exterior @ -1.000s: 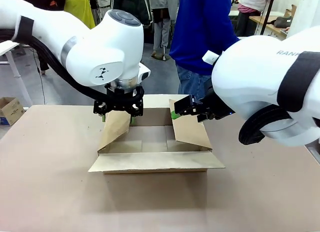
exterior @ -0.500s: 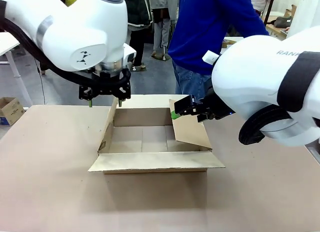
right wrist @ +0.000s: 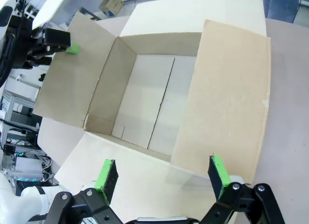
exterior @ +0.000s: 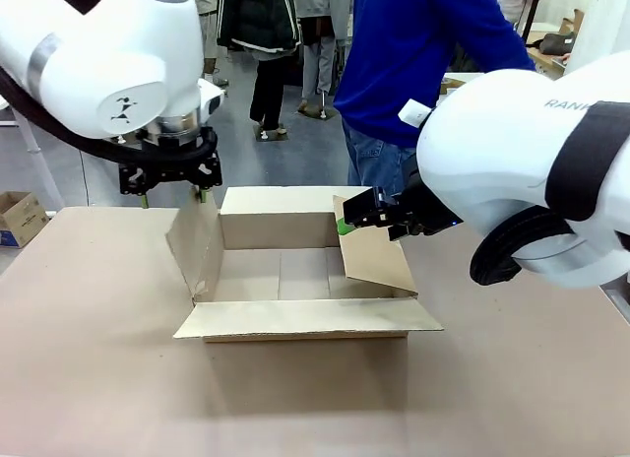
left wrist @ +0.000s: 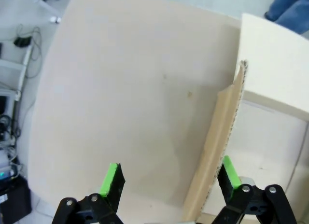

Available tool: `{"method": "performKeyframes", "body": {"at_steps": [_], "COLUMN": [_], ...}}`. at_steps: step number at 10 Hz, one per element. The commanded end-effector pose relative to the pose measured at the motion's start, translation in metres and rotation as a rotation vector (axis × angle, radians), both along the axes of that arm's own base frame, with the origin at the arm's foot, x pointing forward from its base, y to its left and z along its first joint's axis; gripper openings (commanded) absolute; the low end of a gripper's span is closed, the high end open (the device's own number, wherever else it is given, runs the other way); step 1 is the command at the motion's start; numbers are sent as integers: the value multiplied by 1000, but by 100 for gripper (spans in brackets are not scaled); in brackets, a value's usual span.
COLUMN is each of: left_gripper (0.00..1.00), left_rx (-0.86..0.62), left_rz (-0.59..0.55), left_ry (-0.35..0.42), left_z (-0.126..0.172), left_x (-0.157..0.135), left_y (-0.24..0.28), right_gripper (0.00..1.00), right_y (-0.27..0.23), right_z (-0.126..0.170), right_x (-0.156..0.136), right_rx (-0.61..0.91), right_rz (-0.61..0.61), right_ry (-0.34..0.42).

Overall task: Pack the gift set into the box.
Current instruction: Place both hands on the side flaps of the Package Box and spread them outward.

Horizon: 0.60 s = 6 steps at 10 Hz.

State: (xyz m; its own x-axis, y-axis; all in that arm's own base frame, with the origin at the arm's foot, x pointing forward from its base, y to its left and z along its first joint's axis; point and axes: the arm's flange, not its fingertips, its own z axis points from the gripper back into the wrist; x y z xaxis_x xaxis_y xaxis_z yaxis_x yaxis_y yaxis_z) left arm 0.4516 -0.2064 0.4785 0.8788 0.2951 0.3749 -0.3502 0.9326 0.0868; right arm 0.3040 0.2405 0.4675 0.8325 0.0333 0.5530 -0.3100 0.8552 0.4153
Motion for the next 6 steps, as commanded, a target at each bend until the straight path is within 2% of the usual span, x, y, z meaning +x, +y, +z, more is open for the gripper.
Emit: {"method": "performKeyframes", "body": {"at_steps": [1,4,6], "left_gripper": [100,100,100], "left_rx": [-89,-303,-406], "left_rz": [44,47,48], "left_ry": [4,98,119], "left_z": [-6,-37,-54], "left_x": [-11,-13,-14], "left_y": [24,64,96], "right_gripper": [100,100,100], "right_y": [-2,-2,-2], "right_z": [1,1,1], "right_x": [2,2,2], "right_rx": [5,5,5], "right_rz": [-11,-11,-11], "right_ry": [-8,-8,-8]}}
